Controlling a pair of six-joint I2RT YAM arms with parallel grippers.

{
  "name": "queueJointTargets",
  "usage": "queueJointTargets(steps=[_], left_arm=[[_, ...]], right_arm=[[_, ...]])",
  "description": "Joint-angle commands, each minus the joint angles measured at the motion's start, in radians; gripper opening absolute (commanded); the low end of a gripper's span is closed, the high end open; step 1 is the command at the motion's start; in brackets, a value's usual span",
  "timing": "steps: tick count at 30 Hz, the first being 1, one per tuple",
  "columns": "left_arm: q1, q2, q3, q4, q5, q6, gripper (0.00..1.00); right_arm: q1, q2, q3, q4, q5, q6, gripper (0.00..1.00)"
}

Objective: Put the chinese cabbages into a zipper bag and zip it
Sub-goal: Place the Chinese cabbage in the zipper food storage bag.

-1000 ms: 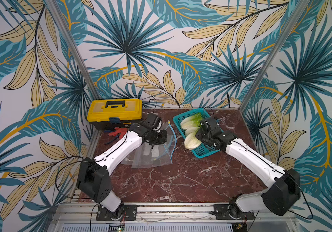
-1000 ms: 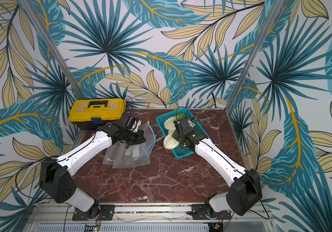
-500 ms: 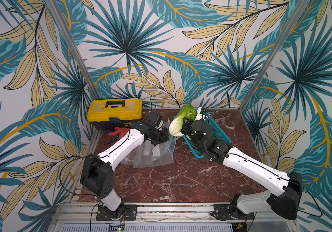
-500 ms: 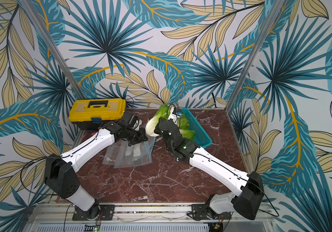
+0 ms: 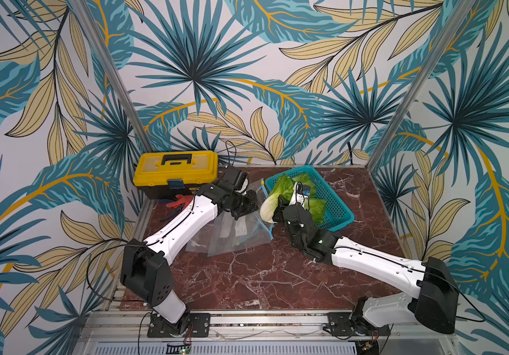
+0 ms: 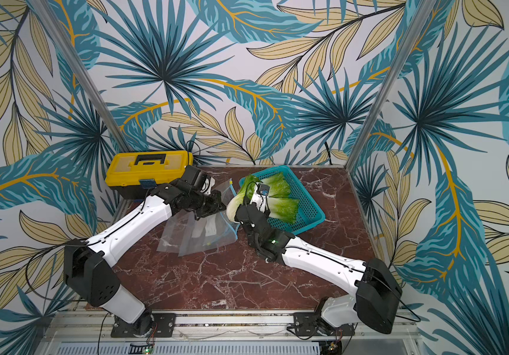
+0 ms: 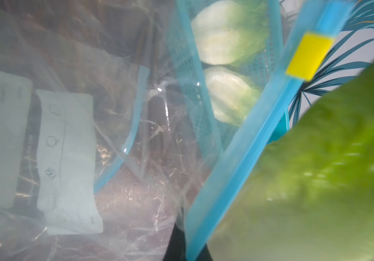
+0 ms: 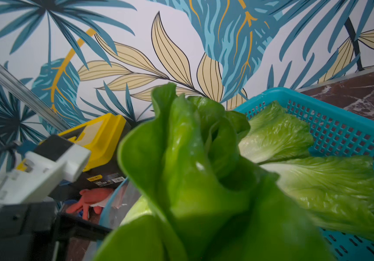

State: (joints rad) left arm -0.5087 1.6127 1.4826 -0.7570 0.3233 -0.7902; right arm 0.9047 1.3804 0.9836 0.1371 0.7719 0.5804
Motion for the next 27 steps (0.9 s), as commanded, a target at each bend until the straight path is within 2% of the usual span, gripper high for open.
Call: queueJointTargets(steps=[1,4,10,17,19,23,27], left_arm=[[0.004,-0.019,0.051,0.002,0.025,-0.005,0.0],[0.0,0.002,0.072,0.002,0.027,-0.006,0.0],[-0.037,0.013,0.083,0.002,0.006,0.002,0.0],[-0.104,0.013,0.075,0.003,0.004,0.057,0.0],[-0.124,0.011,0.062,0.003,-0.007,0.075,0.0],[-0.152,-0.004,0.028,0.004,-0.042,0.086,0.0],[-0.157,-0.016,0.014,0.013,-0.049,0.069,0.0]], right_arm=[[0.021,-0.018,-0.021,0.025,0.032,-0.036,0.15],[0.037,-0.01,-0.017,0.0,0.005,0.01,0.14],[0.028,0.022,0.022,-0.143,-0.008,0.261,0.14],[-0.067,0.088,0.119,-0.279,-0.14,0.472,0.14],[-0.082,0.094,0.133,-0.306,-0.142,0.505,0.14],[-0.176,0.09,0.095,-0.29,-0.178,0.649,0.12],[-0.201,0.096,0.127,-0.297,-0.172,0.664,0.12]])
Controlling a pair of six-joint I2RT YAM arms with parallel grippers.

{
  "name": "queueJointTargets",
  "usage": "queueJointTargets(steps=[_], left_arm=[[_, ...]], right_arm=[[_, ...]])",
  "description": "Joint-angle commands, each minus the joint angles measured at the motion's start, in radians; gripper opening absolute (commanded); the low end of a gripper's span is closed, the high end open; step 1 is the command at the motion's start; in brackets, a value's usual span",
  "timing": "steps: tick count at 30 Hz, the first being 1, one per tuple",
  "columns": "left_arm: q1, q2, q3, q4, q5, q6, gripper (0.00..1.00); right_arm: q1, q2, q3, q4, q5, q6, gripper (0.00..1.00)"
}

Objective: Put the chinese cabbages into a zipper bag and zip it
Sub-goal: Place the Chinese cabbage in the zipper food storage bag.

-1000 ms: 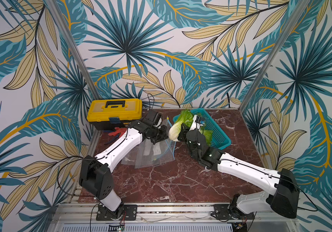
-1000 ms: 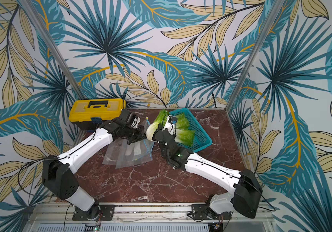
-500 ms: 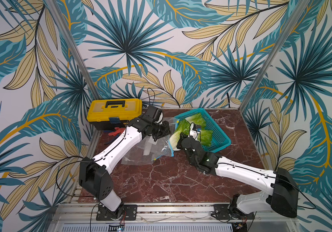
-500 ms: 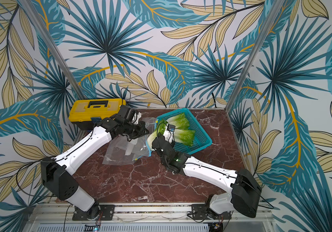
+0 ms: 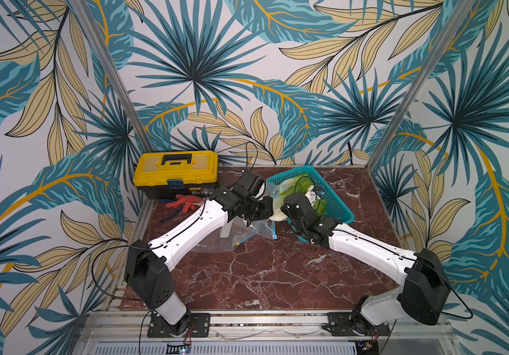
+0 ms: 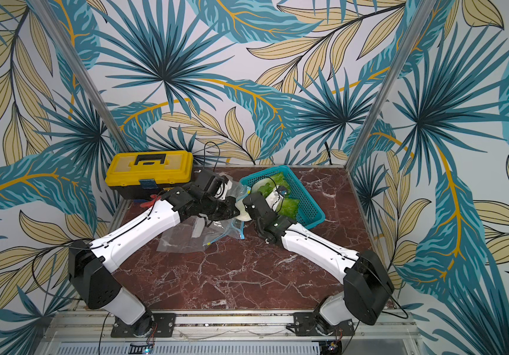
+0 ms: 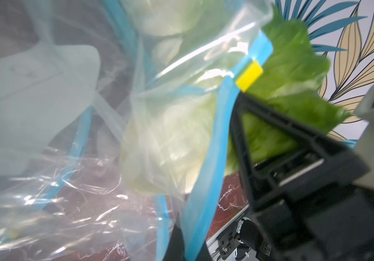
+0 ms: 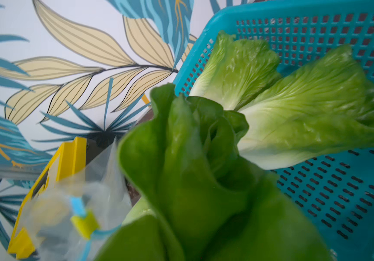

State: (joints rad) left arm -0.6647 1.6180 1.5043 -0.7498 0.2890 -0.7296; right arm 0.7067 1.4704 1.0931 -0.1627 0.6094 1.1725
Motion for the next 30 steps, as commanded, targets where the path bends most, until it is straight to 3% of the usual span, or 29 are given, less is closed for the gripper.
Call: queueJointTargets(steps=[1,9,13,22,27,30], left_arm=[[0.0,-0.017,-0.001,0.005,-0.012,0.005,0.0],[-0.013,0.003,0.036,0.086,0.013,-0.013,0.0],[-0.012,-0.005,0.031,0.086,-0.009,0.006,0.0],[0.071,-0.071,-0.001,0.103,-0.009,0.075,0.0],[0.08,-0.074,-0.008,0.102,-0.014,0.093,0.0],[0.08,-0.062,0.012,0.095,-0.023,0.093,0.0]], right_arm=[[-0.004,0.004,0.026,-0.002,-0.007,0.085,0.12],[0.051,0.073,0.1,-0.03,-0.052,0.217,0.19],[0.048,0.014,0.061,-0.027,-0.06,0.228,0.19],[0.006,-0.149,0.007,-0.098,-0.224,0.11,0.07],[-0.009,-0.16,0.022,-0.139,-0.387,0.102,0.01],[0.021,-0.133,0.034,-0.149,-0.389,0.101,0.0]])
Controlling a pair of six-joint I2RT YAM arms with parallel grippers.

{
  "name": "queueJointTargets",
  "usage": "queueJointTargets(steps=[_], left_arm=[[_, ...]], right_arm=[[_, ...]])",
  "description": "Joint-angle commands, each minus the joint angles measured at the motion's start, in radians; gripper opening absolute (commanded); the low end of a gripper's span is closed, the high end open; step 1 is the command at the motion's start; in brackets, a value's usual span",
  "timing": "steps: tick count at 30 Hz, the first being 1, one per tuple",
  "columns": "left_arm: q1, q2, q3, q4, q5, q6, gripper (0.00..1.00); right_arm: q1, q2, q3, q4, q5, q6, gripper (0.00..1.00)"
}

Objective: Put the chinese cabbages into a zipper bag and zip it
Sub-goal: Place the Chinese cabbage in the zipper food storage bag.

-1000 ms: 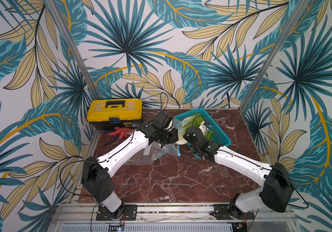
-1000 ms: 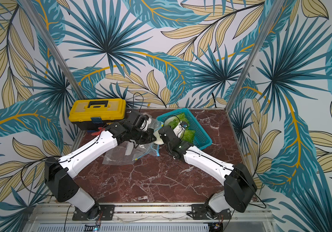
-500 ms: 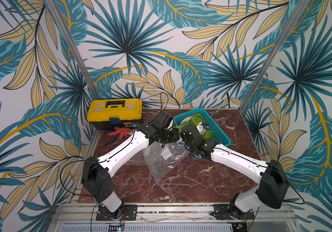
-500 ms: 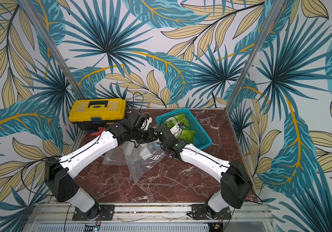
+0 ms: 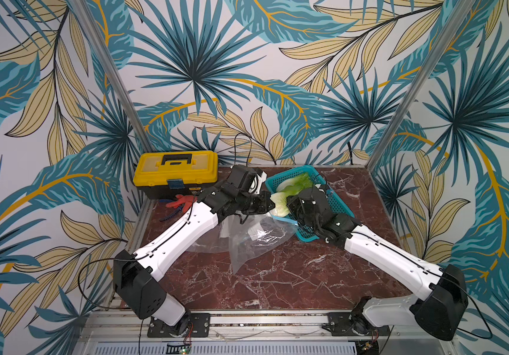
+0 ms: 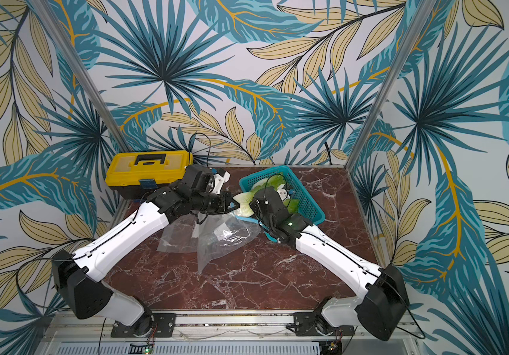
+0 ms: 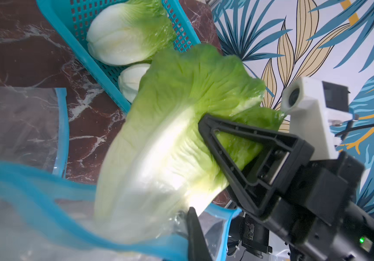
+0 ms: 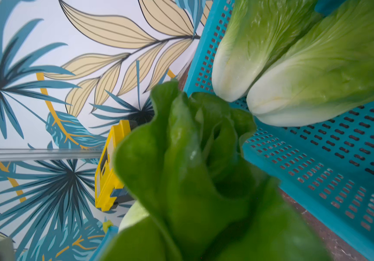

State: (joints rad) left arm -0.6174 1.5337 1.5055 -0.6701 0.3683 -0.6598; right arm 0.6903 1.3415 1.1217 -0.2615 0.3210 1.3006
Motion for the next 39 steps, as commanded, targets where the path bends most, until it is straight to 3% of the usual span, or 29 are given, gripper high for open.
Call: queueJointTargets(steps=[1,6,12,17,26,30,33,35,39], left_arm=[[0.032,0.028,0.026,0.016,-0.101,0.015,0.0],[-0.008,0.092,0.135,0.015,-0.042,-0.027,0.0],[0.0,0.111,0.148,-0.131,-0.074,0.069,0.0],[-0.013,0.159,0.196,-0.175,-0.037,0.108,0.0],[-0.052,0.206,0.207,-0.173,-0.11,0.182,0.0],[-0.058,0.227,0.254,-0.172,-0.101,0.181,0.0],[-0.088,0.264,0.304,-0.172,-0.075,0.176,0.0],[-0.116,0.283,0.336,-0.172,-0.061,0.179,0.0],[-0.143,0.275,0.365,-0.172,-0.044,0.184,0.0]], right_arm=[[0.058,0.021,0.006,-0.051,-0.073,-0.025,0.0],[0.07,0.117,-0.058,0.067,0.077,0.024,0.0],[-0.013,0.045,-0.034,0.061,0.098,-0.156,0.0],[-0.109,0.055,-0.039,0.09,-0.071,-0.184,0.0],[-0.191,-0.01,-0.112,0.25,-0.372,0.025,0.0],[-0.157,0.023,-0.135,0.315,-0.486,0.12,0.0],[-0.12,0.084,-0.12,0.367,-0.456,0.151,0.0],[-0.092,0.133,-0.051,0.291,-0.35,0.079,0.0],[-0.095,0.184,-0.065,0.31,-0.217,0.087,0.0]])
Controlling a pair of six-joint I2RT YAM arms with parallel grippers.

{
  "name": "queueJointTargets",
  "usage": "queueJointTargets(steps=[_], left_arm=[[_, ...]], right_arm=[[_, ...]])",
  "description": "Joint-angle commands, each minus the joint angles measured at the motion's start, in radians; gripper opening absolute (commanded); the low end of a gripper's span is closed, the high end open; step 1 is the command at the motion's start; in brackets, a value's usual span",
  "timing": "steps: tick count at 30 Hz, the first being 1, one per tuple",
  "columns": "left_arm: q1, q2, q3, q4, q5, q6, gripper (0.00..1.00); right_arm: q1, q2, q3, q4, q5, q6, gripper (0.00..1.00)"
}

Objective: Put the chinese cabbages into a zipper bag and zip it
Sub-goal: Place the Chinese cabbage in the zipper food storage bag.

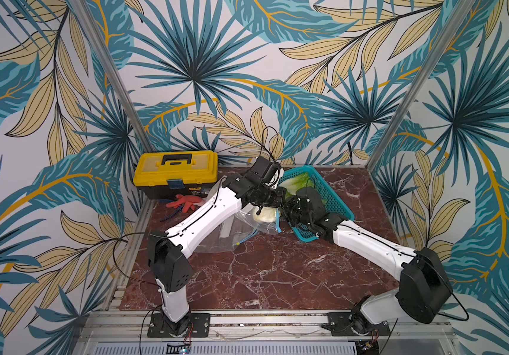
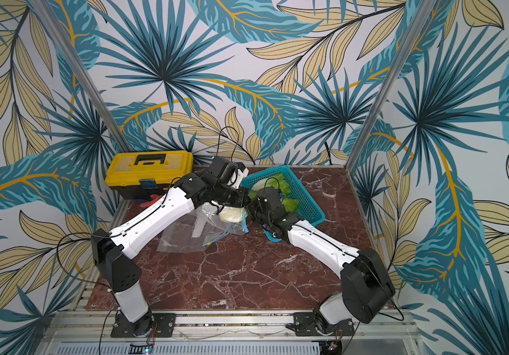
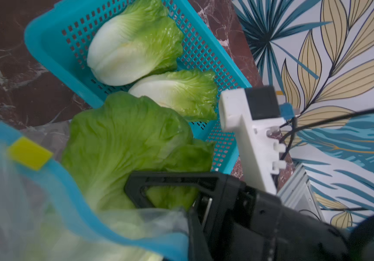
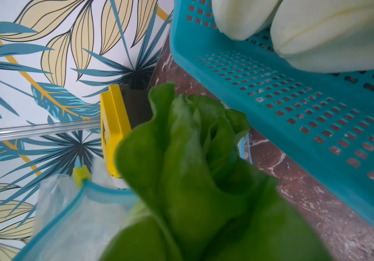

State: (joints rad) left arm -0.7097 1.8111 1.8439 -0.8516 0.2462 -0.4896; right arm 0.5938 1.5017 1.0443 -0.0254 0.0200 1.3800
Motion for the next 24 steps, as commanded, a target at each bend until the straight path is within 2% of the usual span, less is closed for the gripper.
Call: queueJointTargets(steps=[1,3,6,14,17,21,24], left_arm=[[-0.05,-0.018,0.013,0.009,0.056,0.018,0.0],[-0.041,-0.05,-0.031,0.009,0.021,0.02,0.0],[-0.028,-0.057,-0.086,0.012,0.013,0.027,0.0],[-0.028,0.009,-0.047,0.14,0.032,0.062,0.0],[-0.028,-0.02,-0.086,0.245,0.036,0.081,0.0],[-0.01,-0.079,-0.214,0.409,0.071,0.072,0.0],[0.02,-0.08,-0.256,0.543,0.13,0.031,0.01]], right_arm=[[0.0,0.011,0.016,0.063,0.102,-0.013,0.0],[-0.001,-0.028,0.022,0.045,0.127,-0.062,0.0],[-0.008,-0.08,0.027,0.027,0.121,-0.103,0.11],[-0.009,-0.09,0.017,0.044,-0.003,0.037,0.2],[-0.008,-0.053,0.074,-0.028,0.032,-0.029,0.24],[-0.043,-0.022,0.12,-0.098,0.012,-0.096,0.34],[-0.043,-0.057,0.177,-0.173,0.028,-0.195,0.45]])
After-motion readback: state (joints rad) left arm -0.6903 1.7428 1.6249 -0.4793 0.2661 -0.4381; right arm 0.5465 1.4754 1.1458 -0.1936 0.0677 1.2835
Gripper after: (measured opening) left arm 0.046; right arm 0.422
